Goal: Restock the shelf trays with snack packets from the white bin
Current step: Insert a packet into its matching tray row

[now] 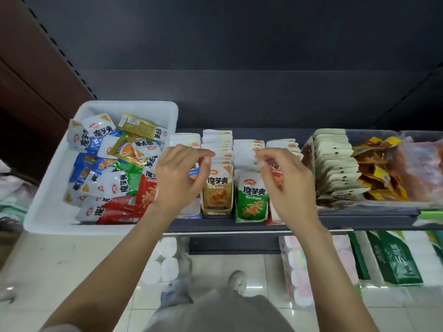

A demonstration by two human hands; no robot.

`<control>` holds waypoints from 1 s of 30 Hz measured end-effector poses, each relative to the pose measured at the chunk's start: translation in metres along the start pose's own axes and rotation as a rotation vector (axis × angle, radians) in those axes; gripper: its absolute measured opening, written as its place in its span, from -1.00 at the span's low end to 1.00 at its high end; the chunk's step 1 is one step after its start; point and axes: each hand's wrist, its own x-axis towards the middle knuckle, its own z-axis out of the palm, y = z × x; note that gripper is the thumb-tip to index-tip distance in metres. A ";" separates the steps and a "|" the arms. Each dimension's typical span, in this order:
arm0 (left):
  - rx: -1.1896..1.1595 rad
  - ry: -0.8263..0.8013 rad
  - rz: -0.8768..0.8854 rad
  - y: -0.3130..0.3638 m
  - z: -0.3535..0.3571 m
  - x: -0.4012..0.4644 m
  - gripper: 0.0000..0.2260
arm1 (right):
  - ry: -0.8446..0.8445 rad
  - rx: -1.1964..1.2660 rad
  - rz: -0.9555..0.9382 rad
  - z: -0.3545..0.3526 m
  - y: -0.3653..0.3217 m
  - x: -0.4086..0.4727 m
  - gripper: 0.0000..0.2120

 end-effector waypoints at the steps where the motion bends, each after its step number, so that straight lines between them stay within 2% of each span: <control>1: 0.007 -0.016 -0.020 -0.013 -0.016 -0.008 -0.75 | -0.041 0.013 -0.032 0.010 -0.015 0.000 -0.77; 3: 0.053 -0.099 -0.086 -0.044 -0.041 -0.025 -0.77 | -0.136 0.025 -0.078 0.037 -0.045 0.002 -0.76; 6: 0.200 -0.337 -0.228 -0.098 -0.070 -0.053 -0.76 | -0.300 0.002 -0.128 0.090 -0.083 0.005 -0.84; 8: 0.245 -0.463 -0.326 -0.131 -0.085 -0.067 -0.75 | -0.430 -0.038 -0.123 0.130 -0.103 0.009 -0.82; 12: 0.246 -0.704 -0.502 -0.183 -0.098 -0.080 -0.53 | -0.622 -0.317 -0.139 0.216 -0.121 0.018 -0.67; 14: 0.274 -0.909 -0.461 -0.204 -0.099 -0.083 -0.37 | -0.724 -0.533 -0.184 0.247 -0.123 0.024 -0.63; 17: 0.283 -1.091 -0.332 -0.222 -0.103 -0.084 -0.31 | -0.813 -0.713 -0.252 0.270 -0.117 0.034 -0.64; 20: 0.269 -1.131 -0.271 -0.229 -0.106 -0.084 -0.32 | -0.865 -0.734 -0.302 0.274 -0.110 0.045 -0.60; 22: 0.248 -1.113 -0.292 -0.229 -0.106 -0.084 -0.36 | -0.884 -0.743 -0.372 0.274 -0.107 0.052 -0.64; 26: 0.124 -1.028 -0.427 -0.216 -0.098 -0.082 -0.42 | -0.948 -0.644 -0.430 0.275 -0.110 0.063 -0.90; 29: -0.096 -0.951 -0.603 -0.207 -0.090 -0.086 -0.46 | -0.911 -0.548 -0.395 0.279 -0.112 0.064 -0.97; 30: -0.121 -0.961 -0.628 -0.205 -0.088 -0.087 -0.46 | -0.900 -0.507 -0.361 0.279 -0.112 0.063 -0.91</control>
